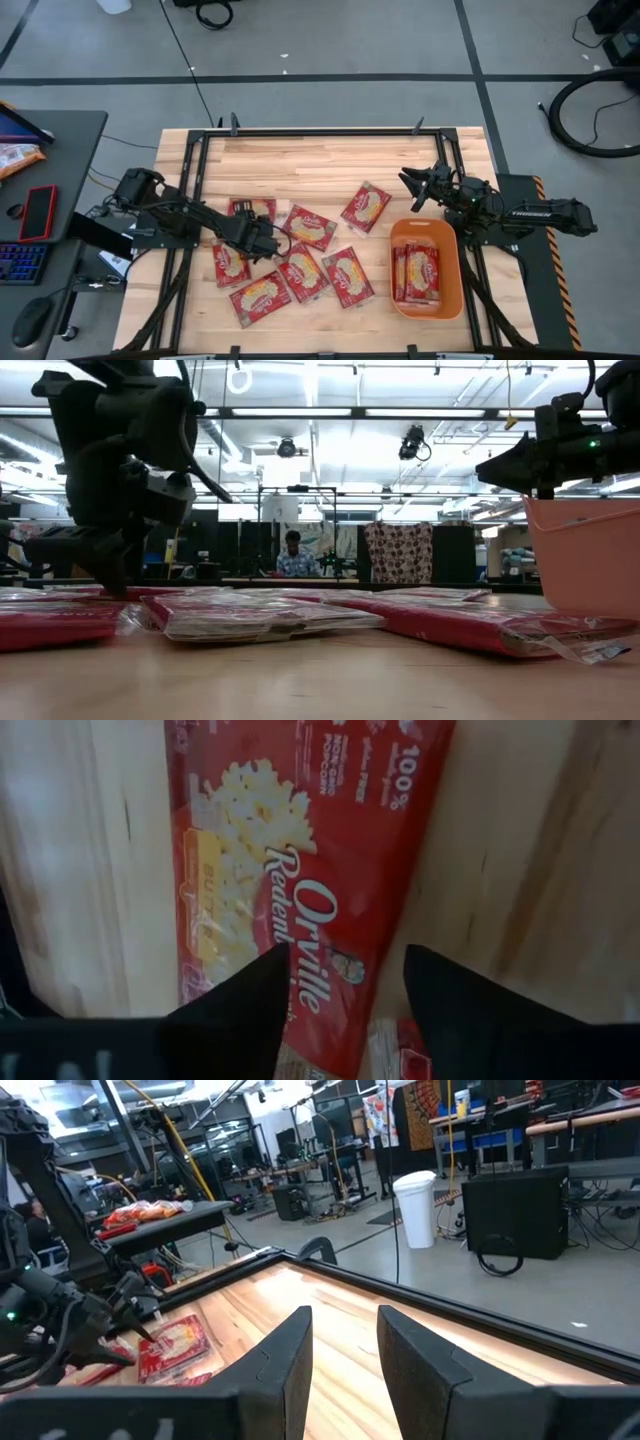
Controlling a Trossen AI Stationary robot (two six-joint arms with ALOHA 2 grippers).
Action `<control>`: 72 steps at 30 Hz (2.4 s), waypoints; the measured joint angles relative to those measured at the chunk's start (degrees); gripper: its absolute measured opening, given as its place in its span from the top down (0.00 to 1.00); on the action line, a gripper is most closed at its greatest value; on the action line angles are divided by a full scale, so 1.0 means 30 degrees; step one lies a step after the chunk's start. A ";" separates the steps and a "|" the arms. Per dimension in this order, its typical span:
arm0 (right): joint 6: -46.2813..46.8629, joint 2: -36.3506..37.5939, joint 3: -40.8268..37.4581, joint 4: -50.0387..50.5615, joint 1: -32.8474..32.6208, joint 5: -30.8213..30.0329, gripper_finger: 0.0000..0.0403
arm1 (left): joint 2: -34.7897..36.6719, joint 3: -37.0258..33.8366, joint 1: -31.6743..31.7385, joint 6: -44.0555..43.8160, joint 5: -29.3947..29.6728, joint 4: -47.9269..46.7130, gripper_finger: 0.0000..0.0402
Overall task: Sort popcorn bags into baskets
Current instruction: Put the red popcorn bag into the orange bin
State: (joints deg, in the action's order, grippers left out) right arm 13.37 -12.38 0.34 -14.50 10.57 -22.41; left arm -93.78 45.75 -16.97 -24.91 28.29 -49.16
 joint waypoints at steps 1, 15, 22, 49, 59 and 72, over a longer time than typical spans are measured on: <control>0.0000 0.0006 0.0000 -0.0013 0.0007 0.0000 0.70 | 0.0000 -0.0093 0.0000 -0.0007 -0.0020 0.0076 0.55; 0.0000 0.0007 0.0003 -0.0002 0.0007 -0.0005 0.70 | -0.0010 -0.0473 0.0232 -0.0341 -0.1146 0.0754 0.98; 0.0000 0.0005 0.0004 0.0000 0.0004 -0.0005 0.70 | -0.0044 0.2519 0.1289 0.2525 -0.2379 -0.1828 0.99; 0.0000 0.0004 0.0003 0.0000 0.0007 0.0000 0.70 | -0.0069 1.0034 0.1807 1.0672 0.0157 0.4659 1.00; 0.0000 -0.0001 0.0001 -0.0136 0.0001 -0.0066 0.70 | -0.3020 1.3997 0.1622 1.2280 -0.1489 0.6823 1.00; 0.0000 -0.0015 0.0002 -0.0143 0.0007 -0.0051 0.70 | -0.5785 1.6030 0.2602 1.7478 -0.8918 1.4854 1.00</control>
State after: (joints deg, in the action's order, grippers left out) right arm 13.37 -12.43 0.34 -14.93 10.59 -22.57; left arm -111.13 93.84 -9.17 27.53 1.53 -4.60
